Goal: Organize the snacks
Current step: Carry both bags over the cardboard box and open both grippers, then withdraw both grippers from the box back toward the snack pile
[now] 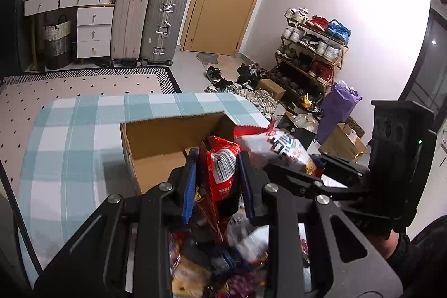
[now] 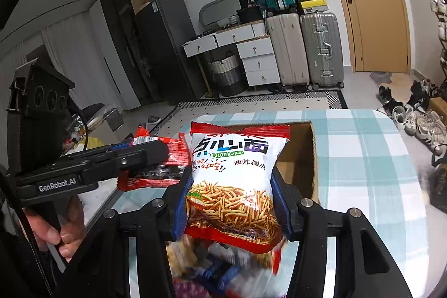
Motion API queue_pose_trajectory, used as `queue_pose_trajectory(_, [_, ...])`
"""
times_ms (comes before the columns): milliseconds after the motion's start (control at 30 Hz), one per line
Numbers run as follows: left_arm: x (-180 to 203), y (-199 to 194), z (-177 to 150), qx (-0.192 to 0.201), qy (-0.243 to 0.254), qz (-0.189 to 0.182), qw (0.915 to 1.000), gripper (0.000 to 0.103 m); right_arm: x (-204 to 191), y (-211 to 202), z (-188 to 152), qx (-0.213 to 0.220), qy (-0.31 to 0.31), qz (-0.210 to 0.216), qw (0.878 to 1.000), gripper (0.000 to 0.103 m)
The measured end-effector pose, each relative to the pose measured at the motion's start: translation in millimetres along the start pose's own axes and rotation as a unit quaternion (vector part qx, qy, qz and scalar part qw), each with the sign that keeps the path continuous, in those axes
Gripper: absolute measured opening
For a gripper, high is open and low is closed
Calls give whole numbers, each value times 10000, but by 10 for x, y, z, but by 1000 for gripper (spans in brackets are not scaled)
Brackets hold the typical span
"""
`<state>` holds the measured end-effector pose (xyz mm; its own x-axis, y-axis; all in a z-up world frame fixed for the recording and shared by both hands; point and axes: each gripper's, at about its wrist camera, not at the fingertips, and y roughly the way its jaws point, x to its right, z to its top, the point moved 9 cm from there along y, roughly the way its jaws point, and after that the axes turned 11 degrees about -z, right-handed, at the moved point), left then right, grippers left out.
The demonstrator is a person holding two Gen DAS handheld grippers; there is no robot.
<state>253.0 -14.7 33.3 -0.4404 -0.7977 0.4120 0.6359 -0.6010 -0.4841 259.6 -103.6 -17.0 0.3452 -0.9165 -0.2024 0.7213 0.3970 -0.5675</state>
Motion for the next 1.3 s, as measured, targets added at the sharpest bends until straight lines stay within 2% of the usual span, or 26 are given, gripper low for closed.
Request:
queue_pose_trajectory(233, [-343,414,305,-134,-9,94,9999,25,83,472,255,-204,143,14,9997,52])
queue_pose_trajectory(433, [-660,783,228,-249,-87,161,9995,25,201,808,237,-418,265,-71,9988,52])
queue_pose_trajectory(533, [-773,927,176,-347,-100,259,9990,26,254,932,206,-471,261,-149,9984,56])
queue_pose_trajectory(600, [-868,994,111,-437,-88,472,9979,40,274,992,205,-516,259,-217,9981,67])
queue_pose_trajectory(667, [-960,1012,64,-476,-139,714,9962,80,327,1005,211,-436,301,-250,9983,75])
queue_pose_trajectory(700, [-991,991,68,-392,-152,812,9958,84,361,985,221,-364,319,-315,9983,75])
queue_pose_trajectory(800, [-988,916,102,-225,-42,954,9952,84,442,941,242,-269,374,-350,9983,75])
queue_pose_trajectory(1000, [-826,782,60,-184,131,1026,9945,84,558,720,273,-107,487,-467,9977,75])
queue_pose_trajectory(1300, [-540,446,-14,-70,209,1053,9942,84,473,285,315,129,385,-521,9978,75])
